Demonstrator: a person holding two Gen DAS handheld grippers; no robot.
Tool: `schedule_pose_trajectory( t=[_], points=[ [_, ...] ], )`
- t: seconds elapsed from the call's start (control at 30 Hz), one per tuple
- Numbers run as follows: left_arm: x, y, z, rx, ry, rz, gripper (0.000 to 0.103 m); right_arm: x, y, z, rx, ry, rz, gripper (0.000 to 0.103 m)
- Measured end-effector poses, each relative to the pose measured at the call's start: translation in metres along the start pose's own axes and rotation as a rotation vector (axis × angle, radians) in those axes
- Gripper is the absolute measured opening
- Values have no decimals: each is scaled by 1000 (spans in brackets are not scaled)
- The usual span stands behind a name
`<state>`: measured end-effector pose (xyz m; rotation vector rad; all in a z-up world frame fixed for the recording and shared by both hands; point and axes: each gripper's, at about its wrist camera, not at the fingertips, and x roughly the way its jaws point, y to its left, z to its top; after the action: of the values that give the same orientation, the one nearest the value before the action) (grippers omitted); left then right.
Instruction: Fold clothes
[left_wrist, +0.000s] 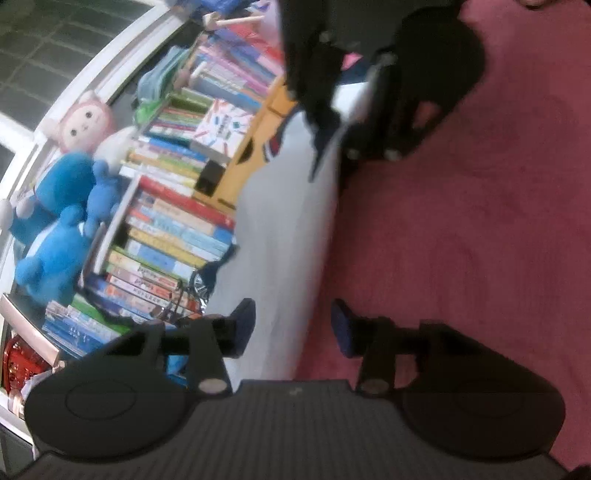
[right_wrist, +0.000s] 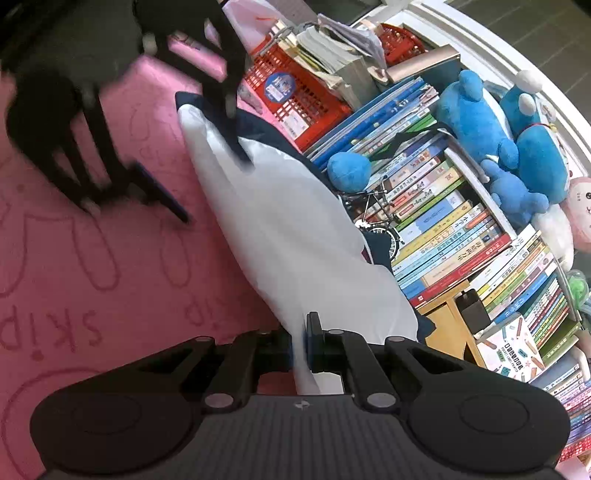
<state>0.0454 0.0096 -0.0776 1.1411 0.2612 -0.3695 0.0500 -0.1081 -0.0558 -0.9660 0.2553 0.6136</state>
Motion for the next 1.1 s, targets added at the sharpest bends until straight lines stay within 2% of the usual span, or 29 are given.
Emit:
schedule_pose_trajectory(
  t=[0.1, 0.2, 0.27, 0.37, 0.4, 0.43, 0.5, 0.67, 0.83, 0.93, 1.03, 1.1],
  points=[
    [12, 16, -13, -2, 84, 37, 44, -2, -1, -11, -59, 21, -5, 15],
    [13, 32, -35, -42, 171, 50, 38, -2, -8, -44, -112, 92, -53, 15],
    [13, 37, -46, -63, 190, 75, 33, -2, -19, -67, -105, 144, -90, 13],
    [32, 35, -46, -91, 211, 224, 31, 3, -32, -89, -71, 189, -139, 14],
    [39, 32, -44, -93, 234, 259, 24, 7, -33, -90, -65, 187, -151, 13],
    [44, 29, -40, -88, 266, 263, 11, 10, -32, -89, -78, 189, -159, 13],
    [41, 22, -33, -64, 281, 285, 7, 12, -29, -85, -123, 196, -174, 11],
    [-4, 22, -32, -53, 235, 227, 6, -17, -37, -88, -142, 200, -187, 9],
    [-66, 22, -34, -114, 196, 149, 7, -77, -40, -91, -132, 160, -179, 9],
    [-95, 11, -37, -117, 193, 103, 10, -109, -22, -96, -159, 149, -149, 9],
    [-103, -8, -48, -78, 221, 71, 12, -129, -1, -106, -161, 161, -96, 10],
    [-104, -16, -52, -57, 235, 76, 12, -134, 13, -115, -166, 187, -73, 11]
  ],
)
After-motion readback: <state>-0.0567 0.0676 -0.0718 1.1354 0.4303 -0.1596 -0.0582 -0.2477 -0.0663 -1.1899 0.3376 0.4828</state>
